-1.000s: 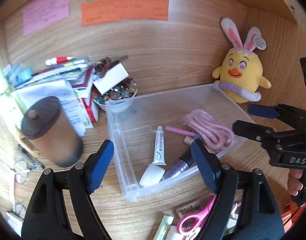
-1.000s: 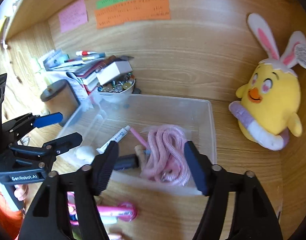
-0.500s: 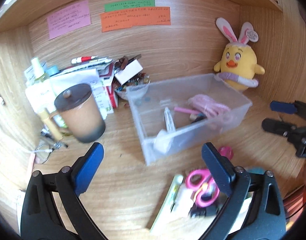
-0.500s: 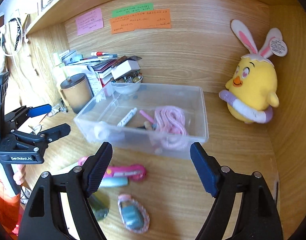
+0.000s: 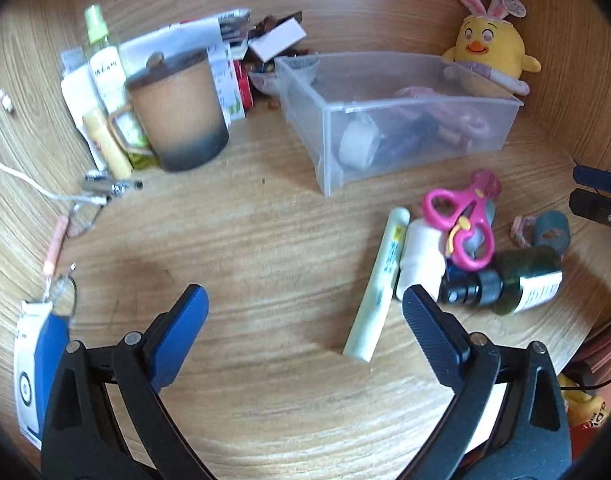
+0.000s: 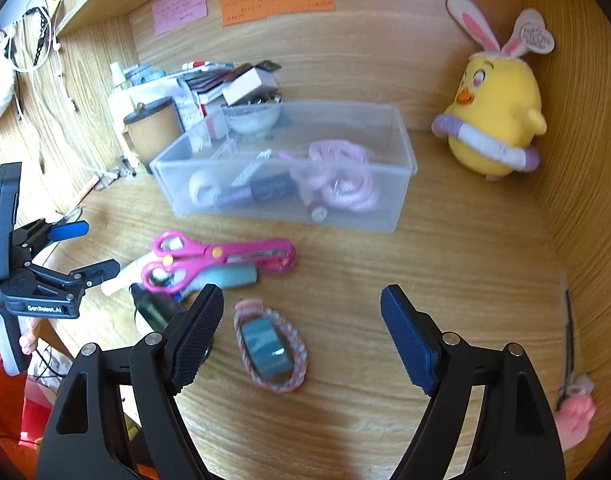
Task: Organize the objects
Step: 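Grasp the white lotion tube with the left tool while the right tool grasps the blue tape roll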
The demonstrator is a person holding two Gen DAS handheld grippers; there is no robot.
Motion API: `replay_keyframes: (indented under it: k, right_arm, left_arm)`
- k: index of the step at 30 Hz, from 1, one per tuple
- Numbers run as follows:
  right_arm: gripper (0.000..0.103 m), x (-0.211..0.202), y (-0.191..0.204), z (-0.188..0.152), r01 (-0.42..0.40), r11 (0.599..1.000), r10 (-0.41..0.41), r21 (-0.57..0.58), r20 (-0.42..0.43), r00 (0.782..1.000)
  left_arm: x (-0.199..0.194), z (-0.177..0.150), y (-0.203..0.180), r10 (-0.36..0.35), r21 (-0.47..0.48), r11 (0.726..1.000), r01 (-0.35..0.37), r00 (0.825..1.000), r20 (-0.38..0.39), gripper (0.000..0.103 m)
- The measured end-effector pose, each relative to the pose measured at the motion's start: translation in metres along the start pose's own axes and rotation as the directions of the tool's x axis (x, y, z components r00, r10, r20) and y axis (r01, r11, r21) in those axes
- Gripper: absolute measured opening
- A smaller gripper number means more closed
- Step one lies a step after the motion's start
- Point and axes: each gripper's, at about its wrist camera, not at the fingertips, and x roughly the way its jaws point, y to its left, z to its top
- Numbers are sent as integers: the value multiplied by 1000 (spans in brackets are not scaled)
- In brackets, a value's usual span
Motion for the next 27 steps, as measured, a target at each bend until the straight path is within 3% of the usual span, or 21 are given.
replay_keyframes:
  k: [4,9,18,24,27]
  right_arm:
    - [74,6,2,-9,-44,999,44,13,-26,999]
    - [50,15,6,-14,-75,997,75,-9,-70,995]
    - [23,26,12,-19,-113,993,110,-18,-108,988]
    - [16,23,8,-18,-117,993,117,4,-86,989]
    - [16,19,6,-13,-116,993,117,9,-67,991]
  left_arm:
    - [7,-11,1,-40,3,999,40,998,-45,79]
    - [12,-11,-2,-71,9,997,71,996,-56,62]
    - [26,11,-10,-121,46,991,123,991,-55,43]
    - [30,17,-11,-124,45,991,126,991,-47,20]
    - [30,17,-8,-125,28,992,127,991,-43,15]
